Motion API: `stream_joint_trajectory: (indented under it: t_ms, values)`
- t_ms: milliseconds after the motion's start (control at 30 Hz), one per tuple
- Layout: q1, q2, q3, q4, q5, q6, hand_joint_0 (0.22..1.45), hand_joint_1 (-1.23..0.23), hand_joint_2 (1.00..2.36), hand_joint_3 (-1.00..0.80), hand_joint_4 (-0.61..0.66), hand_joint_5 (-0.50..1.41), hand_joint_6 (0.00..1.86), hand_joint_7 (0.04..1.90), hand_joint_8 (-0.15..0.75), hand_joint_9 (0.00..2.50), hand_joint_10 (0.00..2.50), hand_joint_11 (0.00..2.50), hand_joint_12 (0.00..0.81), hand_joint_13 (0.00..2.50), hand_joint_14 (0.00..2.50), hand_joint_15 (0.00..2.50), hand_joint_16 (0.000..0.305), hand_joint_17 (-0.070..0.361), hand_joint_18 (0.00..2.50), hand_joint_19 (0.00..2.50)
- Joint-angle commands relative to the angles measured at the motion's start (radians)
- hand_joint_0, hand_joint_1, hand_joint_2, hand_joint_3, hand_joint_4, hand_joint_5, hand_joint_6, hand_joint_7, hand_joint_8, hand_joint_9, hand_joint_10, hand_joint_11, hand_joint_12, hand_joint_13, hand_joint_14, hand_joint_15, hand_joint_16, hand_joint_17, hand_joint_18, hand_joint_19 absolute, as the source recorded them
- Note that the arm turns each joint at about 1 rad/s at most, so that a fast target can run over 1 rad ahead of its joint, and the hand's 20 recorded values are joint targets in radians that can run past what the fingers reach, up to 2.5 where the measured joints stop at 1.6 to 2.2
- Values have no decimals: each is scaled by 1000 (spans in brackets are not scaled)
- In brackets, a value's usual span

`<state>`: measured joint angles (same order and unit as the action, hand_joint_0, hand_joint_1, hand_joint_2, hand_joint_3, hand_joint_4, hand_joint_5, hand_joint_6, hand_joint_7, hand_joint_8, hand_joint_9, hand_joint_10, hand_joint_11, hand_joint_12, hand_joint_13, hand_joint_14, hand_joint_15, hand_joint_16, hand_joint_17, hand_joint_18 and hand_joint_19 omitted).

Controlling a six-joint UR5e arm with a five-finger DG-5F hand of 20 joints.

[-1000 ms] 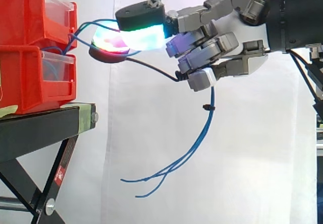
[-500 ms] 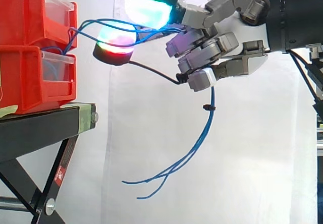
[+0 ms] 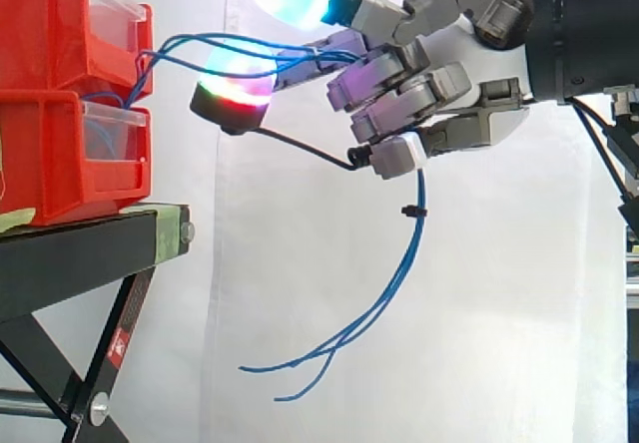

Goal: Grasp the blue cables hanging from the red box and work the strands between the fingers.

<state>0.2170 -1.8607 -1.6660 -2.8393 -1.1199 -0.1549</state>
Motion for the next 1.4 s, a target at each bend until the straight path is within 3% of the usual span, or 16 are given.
stream_joint_trajectory:
  t_ms: [0,67,400,900,1367]
  values:
    - [1,0,0,6,0,0,784,-684,1000,-1000,141,333,473,1067,351,1178,2500,2104,507,1549,2500,1251,73,163,1785,681]
    - [-1,0,0,9,0,0,843,-699,1000,-1000,119,360,457,1095,351,1178,2500,2104,507,1549,2500,1251,73,163,1785,681]
    - [-1,0,0,17,0,-2,875,-718,1004,-879,60,369,493,1094,351,1178,2500,2104,507,1549,2500,1251,73,163,1785,681]
    - [1,0,0,18,0,-2,929,-755,1009,-760,81,266,510,1044,351,1178,2500,2104,507,1549,2500,1251,73,163,1785,681]
    - [-1,0,0,18,0,-2,1142,-762,1016,-455,73,273,342,1101,351,1178,2500,2104,507,1549,2500,1251,73,163,1785,681]
